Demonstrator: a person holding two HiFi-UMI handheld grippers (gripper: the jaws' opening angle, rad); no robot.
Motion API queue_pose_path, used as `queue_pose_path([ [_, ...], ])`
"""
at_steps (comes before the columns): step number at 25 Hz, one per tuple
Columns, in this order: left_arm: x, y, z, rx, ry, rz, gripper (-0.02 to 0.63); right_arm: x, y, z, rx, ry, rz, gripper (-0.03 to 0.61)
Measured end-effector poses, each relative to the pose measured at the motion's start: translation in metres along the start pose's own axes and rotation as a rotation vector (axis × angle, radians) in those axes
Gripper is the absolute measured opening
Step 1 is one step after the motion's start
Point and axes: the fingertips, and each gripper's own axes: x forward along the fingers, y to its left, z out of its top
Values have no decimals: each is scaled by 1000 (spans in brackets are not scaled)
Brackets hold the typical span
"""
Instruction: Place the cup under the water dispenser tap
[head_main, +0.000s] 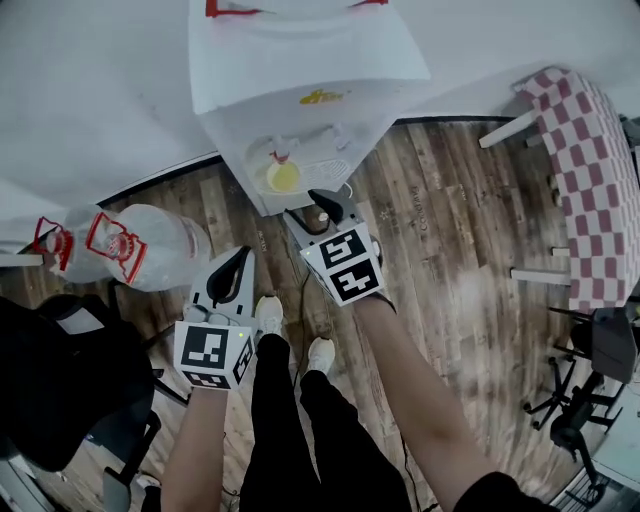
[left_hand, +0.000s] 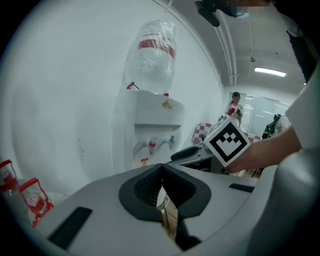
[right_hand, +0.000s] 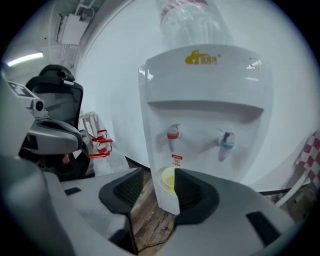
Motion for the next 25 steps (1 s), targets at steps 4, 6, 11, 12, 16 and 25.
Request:
queue_pose_path([
  [4,-31,-17,20,-14,11,13,14,-47,10,13,61,-22,11,130],
  [6,-47,-25,28,-14,22,29,14,-70,15,16,90,-23,16,95],
  [11,-93,-38,37,-30,74,72,14,-127,31,20,136,-25,19,32],
  [12,-103,-41,38,-33,83,75,14,-140,34,21,148,-28,20,27],
  [16,-144,-50,53,-45,92,101,14,-194,47,29,192,-56,35,21],
  [25,-207,-98,113,20,39,63,14,-325,70,44,285,-169,26,21],
])
